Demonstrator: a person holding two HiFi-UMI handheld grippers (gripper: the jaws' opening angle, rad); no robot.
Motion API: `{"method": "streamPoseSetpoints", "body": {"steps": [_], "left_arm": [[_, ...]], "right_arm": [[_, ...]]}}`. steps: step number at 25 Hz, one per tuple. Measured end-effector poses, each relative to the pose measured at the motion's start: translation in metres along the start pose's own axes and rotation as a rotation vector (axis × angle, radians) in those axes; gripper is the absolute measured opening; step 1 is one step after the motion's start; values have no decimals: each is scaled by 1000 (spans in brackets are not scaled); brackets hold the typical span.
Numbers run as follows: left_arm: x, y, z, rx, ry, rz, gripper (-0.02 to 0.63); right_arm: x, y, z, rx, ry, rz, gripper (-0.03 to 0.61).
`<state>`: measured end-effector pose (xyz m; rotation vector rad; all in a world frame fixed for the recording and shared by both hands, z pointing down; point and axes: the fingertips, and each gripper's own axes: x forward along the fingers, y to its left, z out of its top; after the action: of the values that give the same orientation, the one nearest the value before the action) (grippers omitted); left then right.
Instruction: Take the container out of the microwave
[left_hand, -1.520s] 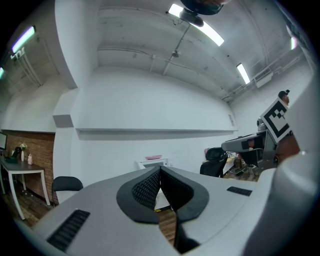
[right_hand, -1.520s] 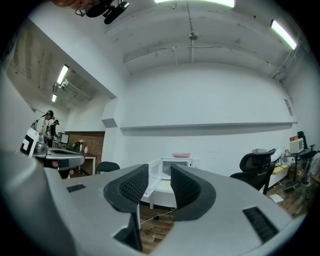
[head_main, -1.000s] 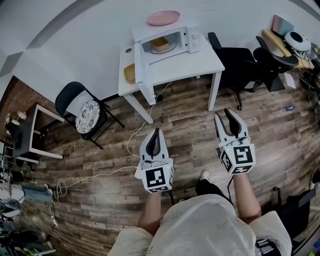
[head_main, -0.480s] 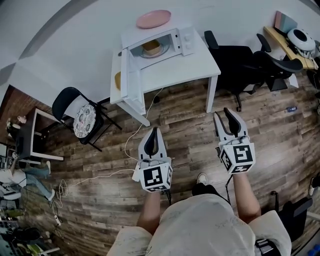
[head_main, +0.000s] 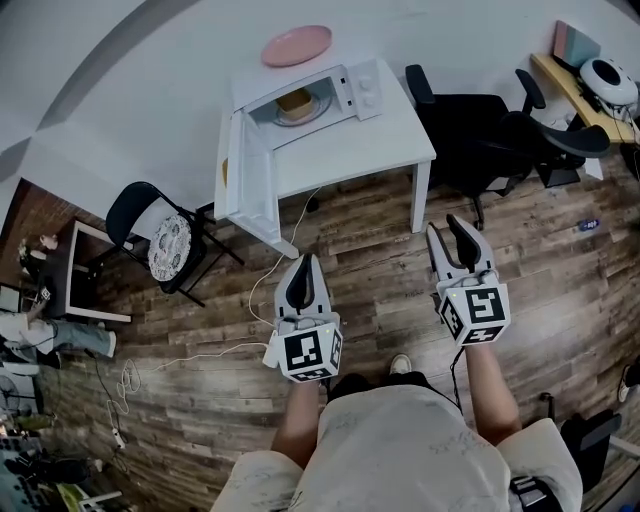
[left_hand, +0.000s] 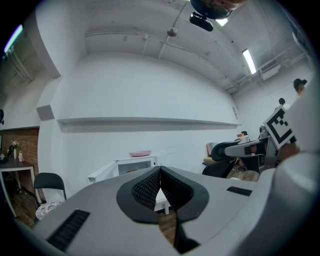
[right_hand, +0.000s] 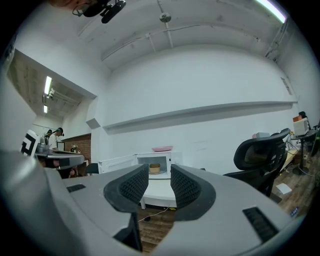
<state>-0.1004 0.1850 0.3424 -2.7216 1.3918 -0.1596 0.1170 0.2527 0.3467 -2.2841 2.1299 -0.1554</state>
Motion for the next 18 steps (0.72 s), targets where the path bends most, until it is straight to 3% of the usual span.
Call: {"method": "streamPoseSetpoints", "body": {"steps": [18], "left_arm": [[54, 16, -7, -32, -29, 4, 8]], "right_arm": [[58, -8, 7, -18, -35, 28, 152]]}}
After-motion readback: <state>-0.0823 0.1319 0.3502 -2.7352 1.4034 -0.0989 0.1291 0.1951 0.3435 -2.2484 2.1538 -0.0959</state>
